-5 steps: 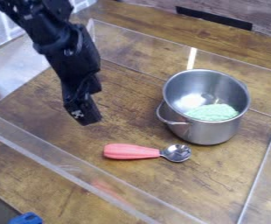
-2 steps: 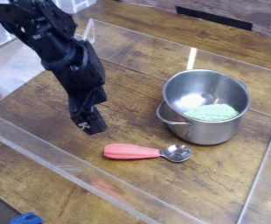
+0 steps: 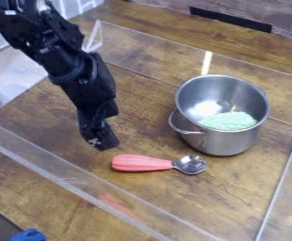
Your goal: Move the pink spoon to the right
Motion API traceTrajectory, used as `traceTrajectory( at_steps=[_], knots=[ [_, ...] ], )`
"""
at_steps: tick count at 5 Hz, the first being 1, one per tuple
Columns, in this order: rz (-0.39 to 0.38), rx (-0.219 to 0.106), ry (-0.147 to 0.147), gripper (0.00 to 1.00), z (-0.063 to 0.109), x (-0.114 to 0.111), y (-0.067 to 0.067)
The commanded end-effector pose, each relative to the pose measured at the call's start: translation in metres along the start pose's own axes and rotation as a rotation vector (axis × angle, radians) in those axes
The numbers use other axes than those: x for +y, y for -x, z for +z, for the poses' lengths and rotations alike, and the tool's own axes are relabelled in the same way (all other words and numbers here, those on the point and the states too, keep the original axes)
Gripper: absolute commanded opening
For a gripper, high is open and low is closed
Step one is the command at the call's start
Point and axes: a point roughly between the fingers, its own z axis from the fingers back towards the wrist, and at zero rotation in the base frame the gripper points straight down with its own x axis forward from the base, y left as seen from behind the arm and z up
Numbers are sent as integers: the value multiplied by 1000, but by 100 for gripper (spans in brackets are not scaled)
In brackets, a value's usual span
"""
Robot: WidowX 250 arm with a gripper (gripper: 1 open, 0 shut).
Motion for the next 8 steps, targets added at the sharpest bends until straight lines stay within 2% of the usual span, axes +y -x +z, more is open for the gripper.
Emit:
traceTrajectory(
  at_steps=[1, 4, 6, 8],
  knots=[
    [1, -27, -32, 100, 6, 5, -1],
    [33, -82, -46, 100, 21, 8, -3],
    [46, -107, -45, 100, 27, 9, -4],
    [42, -120, 19, 100, 2, -3, -16]
  ],
)
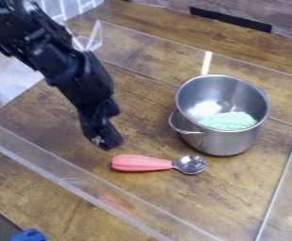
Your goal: Move the pink spoon to the right
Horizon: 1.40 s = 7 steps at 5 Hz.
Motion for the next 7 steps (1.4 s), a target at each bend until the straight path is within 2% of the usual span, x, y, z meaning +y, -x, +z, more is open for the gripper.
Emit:
traceTrajectory(
  at_steps=[1, 3, 4, 5, 7],
  knots=[
    [-19, -20, 12, 100, -8, -4, -12],
    [-15, -32, 87, 100, -26, -10, -25],
    [-1, -25, 127, 100, -29, -9, -28],
    [17, -24, 158, 0, -30, -10, -31],
    [68, -21, 214, 0, -30, -13, -32]
  ],
)
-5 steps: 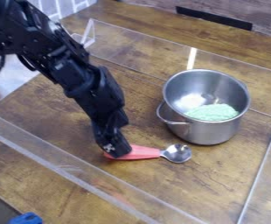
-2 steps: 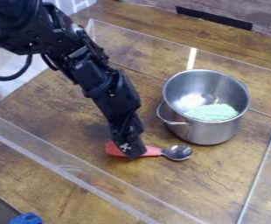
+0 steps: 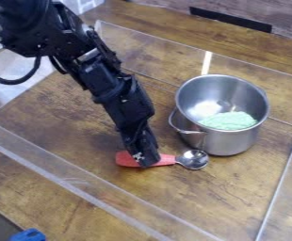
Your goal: Move the pink spoon to the right
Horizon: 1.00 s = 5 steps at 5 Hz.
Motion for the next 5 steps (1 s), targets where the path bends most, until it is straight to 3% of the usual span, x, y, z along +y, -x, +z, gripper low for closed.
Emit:
traceTrajectory(
  at_steps=[1, 4, 5],
  knots=[
    [1, -19, 5, 0, 7, 0, -9],
    [68, 0, 84, 0, 7, -3, -7],
    [87, 6, 110, 100, 7, -3, -6]
  ],
)
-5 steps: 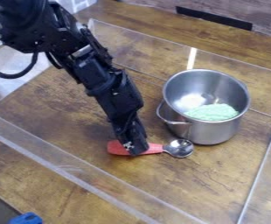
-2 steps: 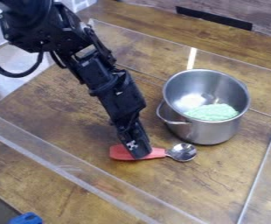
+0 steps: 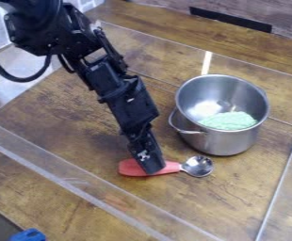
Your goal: Move the pink spoon to the right
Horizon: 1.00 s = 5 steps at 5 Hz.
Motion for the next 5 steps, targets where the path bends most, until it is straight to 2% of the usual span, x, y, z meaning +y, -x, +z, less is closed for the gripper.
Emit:
traceTrajectory(
  at_steps=[1, 2, 3, 4, 5],
  knots=[
    [13, -12, -15, 0, 11, 6, -2],
    [32, -1, 8, 100, 12, 6, 0],
    [51, 10, 30, 0, 12, 6, 2],
    [67, 20, 50, 100, 13, 5, 3],
    [82, 24, 68, 0, 12, 3, 4]
  ],
)
